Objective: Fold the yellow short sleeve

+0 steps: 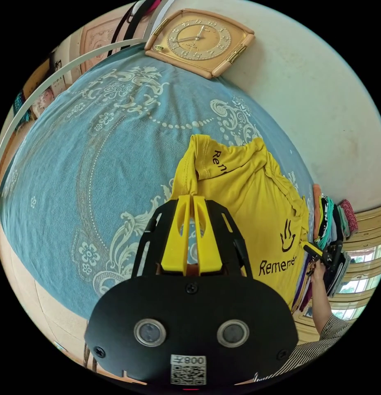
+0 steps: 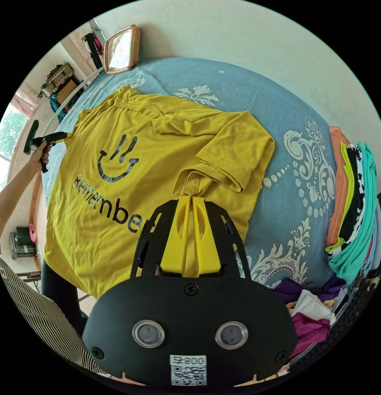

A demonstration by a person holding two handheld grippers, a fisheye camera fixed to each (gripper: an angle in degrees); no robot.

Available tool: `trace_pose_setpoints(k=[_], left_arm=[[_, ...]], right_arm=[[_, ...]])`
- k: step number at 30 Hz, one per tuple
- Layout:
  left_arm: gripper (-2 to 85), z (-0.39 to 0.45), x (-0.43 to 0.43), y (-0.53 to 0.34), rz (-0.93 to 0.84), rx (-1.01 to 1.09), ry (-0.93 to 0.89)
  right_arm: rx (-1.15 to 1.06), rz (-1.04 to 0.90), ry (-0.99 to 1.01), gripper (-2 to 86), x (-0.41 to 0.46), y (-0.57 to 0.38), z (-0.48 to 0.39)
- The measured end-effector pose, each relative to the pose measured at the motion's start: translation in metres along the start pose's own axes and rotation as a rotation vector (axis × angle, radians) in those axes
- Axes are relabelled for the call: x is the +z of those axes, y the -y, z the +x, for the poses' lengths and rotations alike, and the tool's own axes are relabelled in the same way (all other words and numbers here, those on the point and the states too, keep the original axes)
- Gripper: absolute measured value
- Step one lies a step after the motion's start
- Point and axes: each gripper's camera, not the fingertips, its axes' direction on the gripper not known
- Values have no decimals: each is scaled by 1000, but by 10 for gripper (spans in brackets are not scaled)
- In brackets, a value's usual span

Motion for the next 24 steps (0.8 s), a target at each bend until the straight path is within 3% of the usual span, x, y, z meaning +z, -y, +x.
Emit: trace_pose_setpoints(k=[6,11,16,24], left_arm=[[15,-9,-21,17,120,-8,-109],[17,-26,0,18,99,-88,-84],[32,-31,15,19,147,-138,-121],[66,47,51,72,115,132,-135]], right_arm=[[75,73,-33,0,-49,4,42],[377,94,-45,2,-82,-44,125],[546,158,-70,11,-95,-59,154],[240,140,-119,66,-67,35,103]])
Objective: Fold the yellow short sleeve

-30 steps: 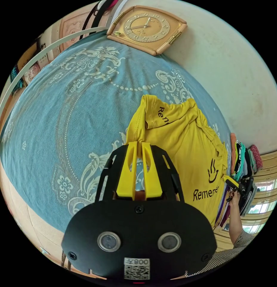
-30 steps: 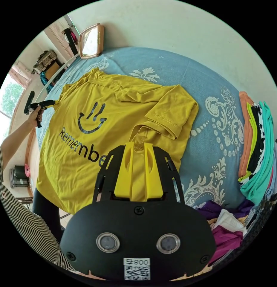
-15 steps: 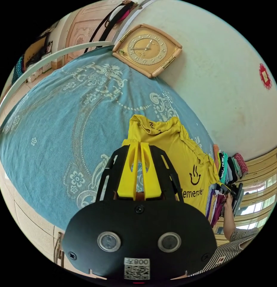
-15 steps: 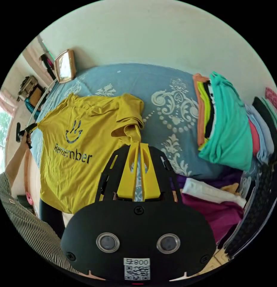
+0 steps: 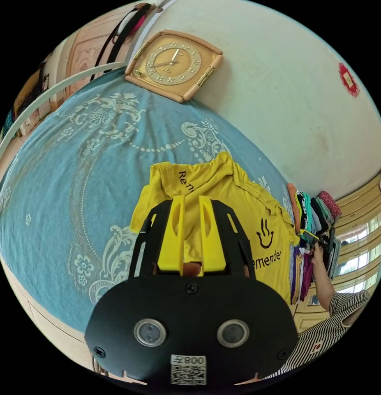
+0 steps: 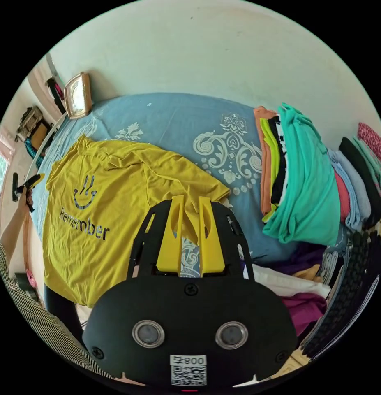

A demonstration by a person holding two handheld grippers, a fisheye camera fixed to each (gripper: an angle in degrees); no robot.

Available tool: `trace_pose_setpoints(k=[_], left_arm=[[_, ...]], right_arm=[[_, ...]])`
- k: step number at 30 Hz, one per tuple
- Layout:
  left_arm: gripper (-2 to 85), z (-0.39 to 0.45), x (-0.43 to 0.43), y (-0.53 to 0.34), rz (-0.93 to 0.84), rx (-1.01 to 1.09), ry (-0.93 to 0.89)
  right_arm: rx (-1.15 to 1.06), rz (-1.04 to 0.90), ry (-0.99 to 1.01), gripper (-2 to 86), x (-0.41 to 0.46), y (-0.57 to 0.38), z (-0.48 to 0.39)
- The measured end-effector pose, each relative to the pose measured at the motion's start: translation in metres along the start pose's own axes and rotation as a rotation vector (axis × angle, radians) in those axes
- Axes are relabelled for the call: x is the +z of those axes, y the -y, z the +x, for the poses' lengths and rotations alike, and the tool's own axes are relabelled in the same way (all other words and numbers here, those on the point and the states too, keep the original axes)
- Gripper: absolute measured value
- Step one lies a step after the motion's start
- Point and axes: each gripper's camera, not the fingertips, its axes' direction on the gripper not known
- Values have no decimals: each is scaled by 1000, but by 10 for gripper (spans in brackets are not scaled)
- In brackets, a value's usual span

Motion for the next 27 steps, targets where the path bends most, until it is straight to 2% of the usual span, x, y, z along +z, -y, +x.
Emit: trace_pose_setpoints(k=[6,10,16,20,23,27], left_arm=[[74,42,57,40,-60,119,-28],[75,69,90,63,-95,207,-3],[72,124,150,95,-176,382,1],[43,146,194,108,-260,405,113],[22,152,206,119,-252,398,90],[12,157,205,144,-161,349,-41]], right_arm=[[-185,-100,-161,70,40,38,-38],[-234,-129,-218,28,53,50,-44],[-242,-122,-203,2,52,64,-39],[-227,-99,-163,-1,42,72,-30],[-207,-76,-126,-2,33,78,-20],[-175,-30,-76,-2,20,87,-3]])
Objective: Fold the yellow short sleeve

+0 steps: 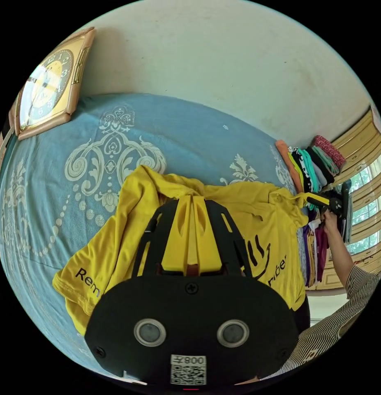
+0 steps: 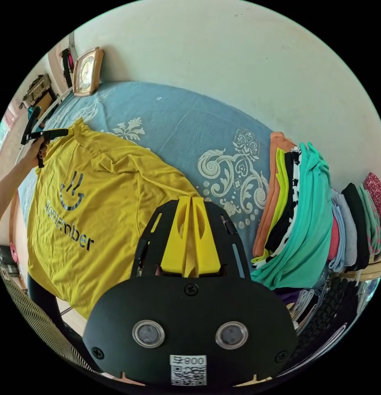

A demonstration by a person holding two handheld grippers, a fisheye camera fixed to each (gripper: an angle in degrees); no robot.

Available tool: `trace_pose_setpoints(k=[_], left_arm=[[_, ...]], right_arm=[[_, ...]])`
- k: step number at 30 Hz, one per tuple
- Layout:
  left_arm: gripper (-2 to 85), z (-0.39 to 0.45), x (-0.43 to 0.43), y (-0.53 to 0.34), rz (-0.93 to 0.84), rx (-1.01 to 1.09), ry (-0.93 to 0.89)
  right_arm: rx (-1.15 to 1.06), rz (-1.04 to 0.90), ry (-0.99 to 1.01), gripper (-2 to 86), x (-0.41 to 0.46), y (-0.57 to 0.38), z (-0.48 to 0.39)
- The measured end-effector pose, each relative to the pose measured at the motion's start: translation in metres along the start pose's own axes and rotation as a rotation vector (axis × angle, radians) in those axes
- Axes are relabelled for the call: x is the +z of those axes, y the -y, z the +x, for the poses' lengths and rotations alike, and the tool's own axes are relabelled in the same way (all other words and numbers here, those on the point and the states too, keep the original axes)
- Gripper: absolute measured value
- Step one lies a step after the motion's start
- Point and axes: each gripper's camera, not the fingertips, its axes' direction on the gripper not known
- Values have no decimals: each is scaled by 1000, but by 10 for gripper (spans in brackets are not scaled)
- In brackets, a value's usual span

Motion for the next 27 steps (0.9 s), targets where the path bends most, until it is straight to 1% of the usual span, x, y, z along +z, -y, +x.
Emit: trace_pose_setpoints(k=[3,5,10,12,16,18,20,23,27], left_arm=[[11,-10,-6,32,95,-61,-53],[12,-16,-6,49,141,-98,-74],[20,-28,21,63,130,-177,-122],[23,-33,32,53,139,-192,-161],[24,-40,39,40,170,-199,-179],[24,-42,46,37,136,-191,-216],[23,-40,53,38,97,-161,-243],[21,-32,66,42,30,-99,-240],[23,-18,79,56,-1,-20,-251]], right_arm=[[27,7,4,-2,-5,18,25],[85,-10,41,0,-5,39,54],[275,-9,205,5,3,53,108],[278,12,242,7,4,48,107],[44,56,256,8,-1,40,44],[-69,72,274,10,4,44,10],[-214,35,314,16,18,59,-30],[-312,-2,263,15,38,79,-61],[-323,-14,204,2,55,102,-64]])
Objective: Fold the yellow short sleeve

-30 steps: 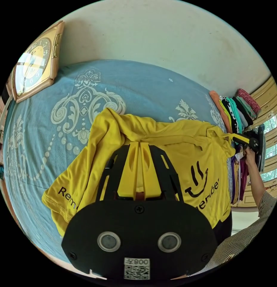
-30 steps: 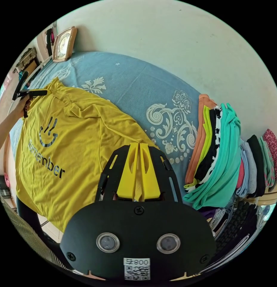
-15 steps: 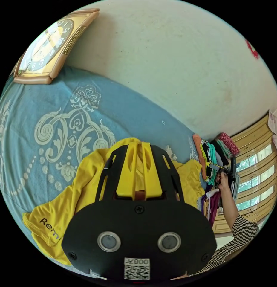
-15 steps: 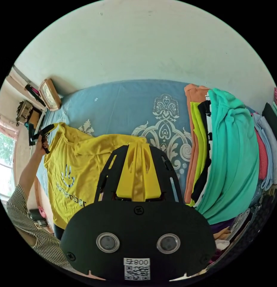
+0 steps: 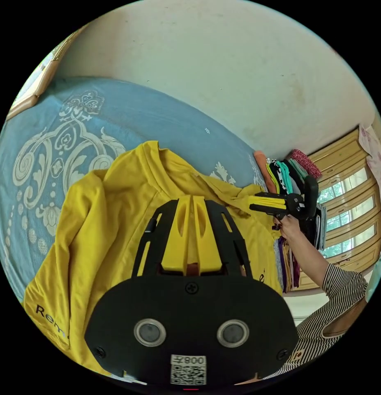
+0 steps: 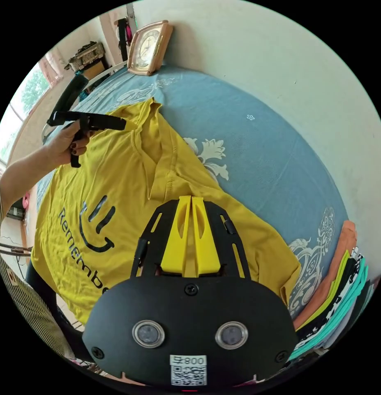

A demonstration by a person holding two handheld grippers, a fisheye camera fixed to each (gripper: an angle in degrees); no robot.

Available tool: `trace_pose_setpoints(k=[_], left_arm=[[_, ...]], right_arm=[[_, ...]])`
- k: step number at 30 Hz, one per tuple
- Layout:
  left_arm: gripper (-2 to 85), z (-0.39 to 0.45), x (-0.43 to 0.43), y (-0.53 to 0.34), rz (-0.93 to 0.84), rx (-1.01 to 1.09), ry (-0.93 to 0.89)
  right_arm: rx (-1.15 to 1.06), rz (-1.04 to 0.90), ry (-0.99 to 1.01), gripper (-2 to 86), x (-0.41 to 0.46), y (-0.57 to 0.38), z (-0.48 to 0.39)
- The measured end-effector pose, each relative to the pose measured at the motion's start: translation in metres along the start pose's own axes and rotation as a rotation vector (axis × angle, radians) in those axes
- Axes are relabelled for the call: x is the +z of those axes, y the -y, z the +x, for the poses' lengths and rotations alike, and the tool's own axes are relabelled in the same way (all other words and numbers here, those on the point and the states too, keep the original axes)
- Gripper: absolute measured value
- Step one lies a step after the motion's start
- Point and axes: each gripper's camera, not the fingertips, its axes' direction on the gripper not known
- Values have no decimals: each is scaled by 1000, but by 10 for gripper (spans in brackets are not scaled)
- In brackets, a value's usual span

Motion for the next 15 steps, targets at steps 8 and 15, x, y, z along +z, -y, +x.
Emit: trace_pose_setpoints(k=[8,15], left_arm=[[69,41,45,22,-152,153,-183],[37,24,57,29,-109,-12,-420]], right_arm=[[104,62,88,-3,-15,-7,40],[126,89,131,-4,-20,-25,45]])
